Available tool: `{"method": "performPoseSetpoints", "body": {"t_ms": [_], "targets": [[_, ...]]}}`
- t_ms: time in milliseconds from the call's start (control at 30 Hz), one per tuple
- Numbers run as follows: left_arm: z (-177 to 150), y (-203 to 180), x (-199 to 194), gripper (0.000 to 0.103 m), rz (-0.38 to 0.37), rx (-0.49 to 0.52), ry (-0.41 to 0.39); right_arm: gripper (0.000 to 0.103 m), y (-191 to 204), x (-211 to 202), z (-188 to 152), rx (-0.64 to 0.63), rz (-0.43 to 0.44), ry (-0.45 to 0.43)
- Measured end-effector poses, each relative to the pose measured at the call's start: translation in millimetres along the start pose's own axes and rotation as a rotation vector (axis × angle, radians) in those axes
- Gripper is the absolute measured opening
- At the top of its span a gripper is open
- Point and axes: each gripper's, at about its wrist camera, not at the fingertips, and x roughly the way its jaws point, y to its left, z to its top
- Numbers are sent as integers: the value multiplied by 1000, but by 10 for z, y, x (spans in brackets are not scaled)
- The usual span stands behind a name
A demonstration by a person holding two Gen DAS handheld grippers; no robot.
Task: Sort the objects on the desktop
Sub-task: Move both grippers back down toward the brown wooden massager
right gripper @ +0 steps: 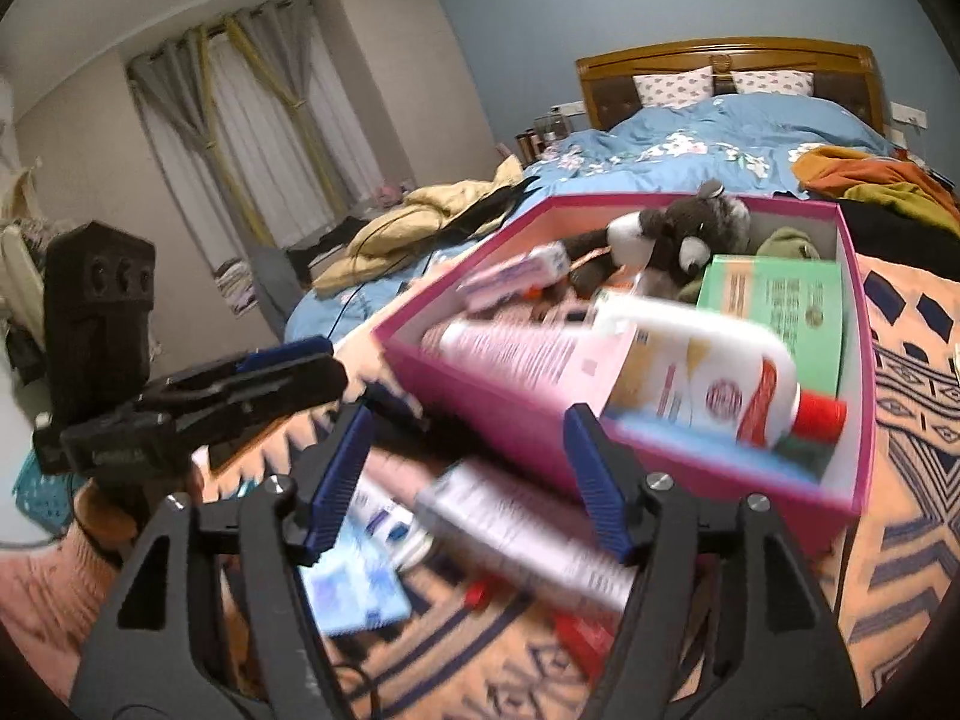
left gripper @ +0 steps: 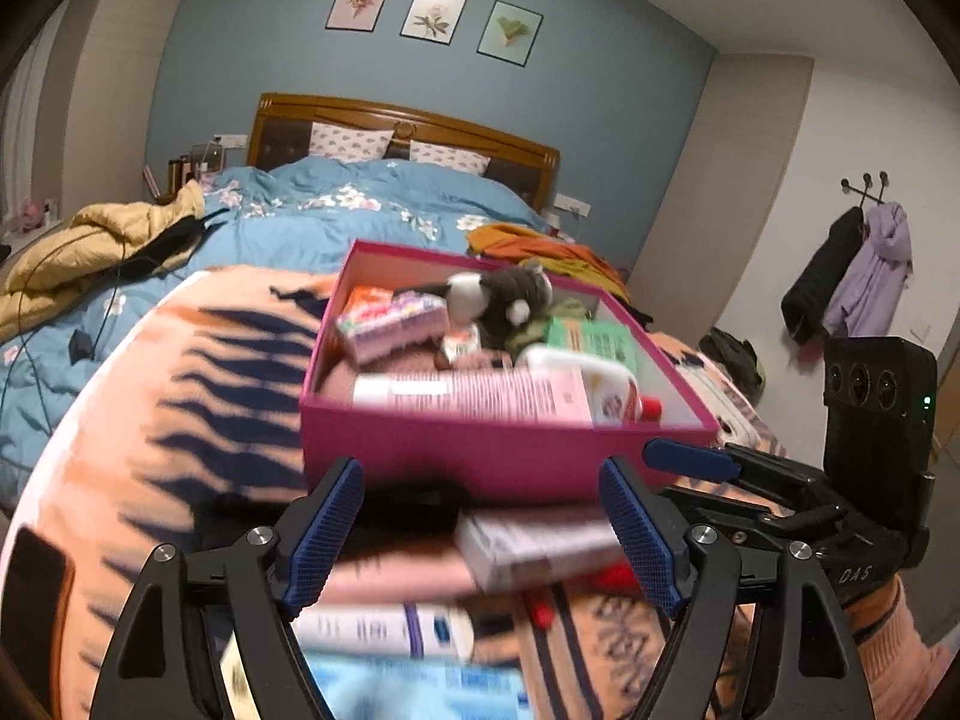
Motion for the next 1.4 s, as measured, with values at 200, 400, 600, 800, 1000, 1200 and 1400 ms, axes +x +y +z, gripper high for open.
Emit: {"method": "performPoseSetpoints", "body": {"t_ms": [200,400,600,800,1000,1200,1400], "targets": [[-302,86,-234,82,1,-49,5,79,136,-61,-391,2,75,62],[-630,138,-377,82,27,-102,8,79,287,32,-732,34,165,142],[-995,226,-486,82,38,-165,39,79,340,124,-970,98,228,190],[-1251,261,-734,82,92,-145,46,79,368,54,-1031,136,293,192],[-1345,390,-1095,82,155,-139,11,79,470,-265,-959,146,446,146],[-1412,571,-1222,82,188,-180,-2,79,862,-298,-987,42,469,179],[-1535,365,-1058,82,113,-125,61,79,1178,119,-1188,-36,340,305]]}}
